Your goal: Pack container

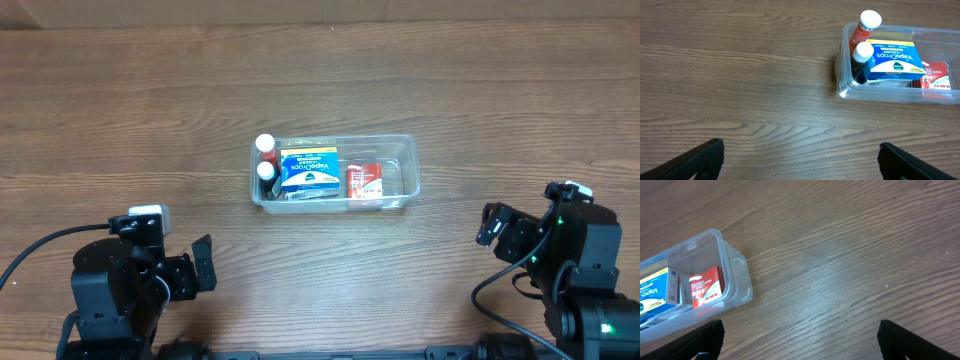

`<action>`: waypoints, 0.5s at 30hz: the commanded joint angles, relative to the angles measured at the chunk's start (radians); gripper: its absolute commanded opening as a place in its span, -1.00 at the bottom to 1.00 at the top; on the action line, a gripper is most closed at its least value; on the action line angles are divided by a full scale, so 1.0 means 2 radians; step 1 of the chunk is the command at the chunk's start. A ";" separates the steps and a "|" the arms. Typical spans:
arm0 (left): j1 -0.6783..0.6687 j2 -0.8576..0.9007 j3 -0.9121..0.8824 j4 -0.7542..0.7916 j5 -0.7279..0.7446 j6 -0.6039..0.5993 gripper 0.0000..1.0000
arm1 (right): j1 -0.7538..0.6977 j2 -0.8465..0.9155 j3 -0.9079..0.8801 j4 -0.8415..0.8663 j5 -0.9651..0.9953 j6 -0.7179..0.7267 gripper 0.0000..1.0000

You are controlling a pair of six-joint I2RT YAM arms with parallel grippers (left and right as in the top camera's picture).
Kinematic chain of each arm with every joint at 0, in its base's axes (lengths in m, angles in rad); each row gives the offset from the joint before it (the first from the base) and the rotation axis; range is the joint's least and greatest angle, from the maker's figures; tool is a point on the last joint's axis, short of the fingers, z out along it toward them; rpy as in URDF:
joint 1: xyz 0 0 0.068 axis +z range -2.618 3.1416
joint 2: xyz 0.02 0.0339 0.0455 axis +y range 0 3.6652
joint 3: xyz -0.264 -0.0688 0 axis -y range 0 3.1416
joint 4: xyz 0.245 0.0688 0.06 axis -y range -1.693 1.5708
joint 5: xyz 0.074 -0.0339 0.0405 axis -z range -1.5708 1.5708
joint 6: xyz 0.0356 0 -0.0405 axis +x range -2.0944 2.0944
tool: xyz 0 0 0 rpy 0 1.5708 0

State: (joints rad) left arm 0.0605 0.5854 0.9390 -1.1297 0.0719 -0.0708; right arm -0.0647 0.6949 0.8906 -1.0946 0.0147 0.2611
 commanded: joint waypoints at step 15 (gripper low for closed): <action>0.001 -0.001 -0.004 0.001 0.002 0.004 1.00 | 0.014 -0.277 -0.250 0.317 -0.076 -0.053 1.00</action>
State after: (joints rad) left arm 0.0605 0.5854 0.9360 -1.1294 0.0715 -0.0708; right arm -0.0582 0.2317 0.4934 -0.5755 -0.0937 0.1791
